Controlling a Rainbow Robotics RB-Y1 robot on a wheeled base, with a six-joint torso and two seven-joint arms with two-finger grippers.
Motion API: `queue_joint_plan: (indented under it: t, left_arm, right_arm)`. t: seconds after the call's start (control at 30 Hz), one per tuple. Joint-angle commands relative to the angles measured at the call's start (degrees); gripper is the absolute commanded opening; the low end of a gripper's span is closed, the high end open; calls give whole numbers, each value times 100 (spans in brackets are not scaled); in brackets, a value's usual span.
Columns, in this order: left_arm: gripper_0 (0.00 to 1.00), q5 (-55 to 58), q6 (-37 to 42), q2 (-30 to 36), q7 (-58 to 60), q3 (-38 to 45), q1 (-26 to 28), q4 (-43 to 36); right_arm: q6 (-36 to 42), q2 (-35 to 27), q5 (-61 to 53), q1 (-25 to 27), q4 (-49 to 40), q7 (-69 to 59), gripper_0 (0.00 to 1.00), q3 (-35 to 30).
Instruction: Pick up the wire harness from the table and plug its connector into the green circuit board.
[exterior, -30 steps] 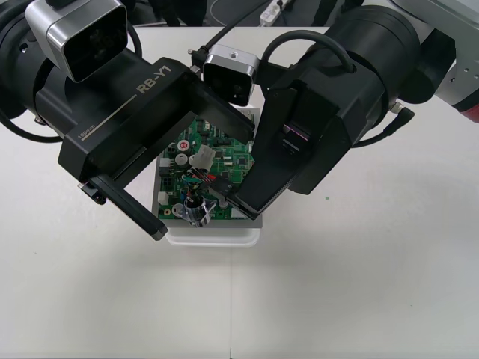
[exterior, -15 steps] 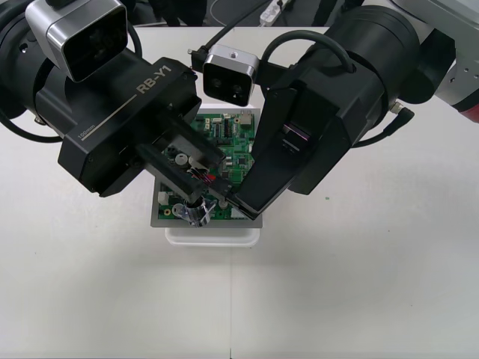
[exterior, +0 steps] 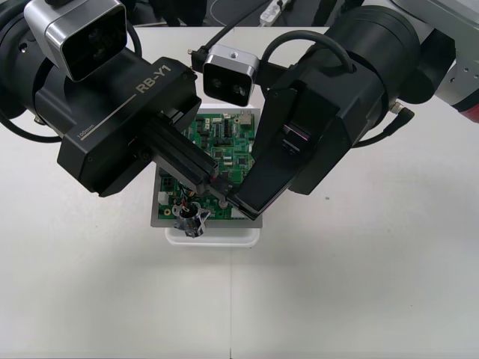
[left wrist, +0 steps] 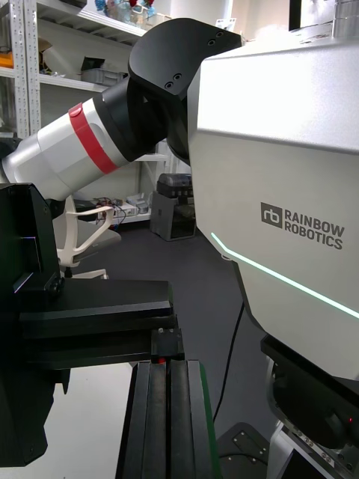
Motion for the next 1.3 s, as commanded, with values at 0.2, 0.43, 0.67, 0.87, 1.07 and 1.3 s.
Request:
queue_joint_plan:
  t: [0.2, 0.43, 0.67, 0.87, 1.07, 1.3]
  left_arm:
    - [0, 96, -101, -112, 319, -61, -275, -92]
    - [0, 105, -101, -112, 319, -61, -275, -92]
    - [0, 140, -119, -112, 301, -61, -275, -92]
    - [0, 140, -172, -103, 275, -61, -275, -83]
    - [0, 228, -180, 2, 257, -61, -275, -22]
    - [0, 342, -180, 195, 222, -61, -266, -13]
  right_arm:
    - [7, 78, -25, -292, -83, 23, 32, 45]
    - [7, 78, -25, -292, -74, 84, 57, 45]
    - [7, 78, -25, -301, -74, 93, 64, 45]
    - [7, 78, -17, -301, -57, 154, 67, 45]
    - [7, 96, 36, -292, 14, 471, 69, 45]
    - [7, 113, 133, -292, 102, 488, 95, 36]
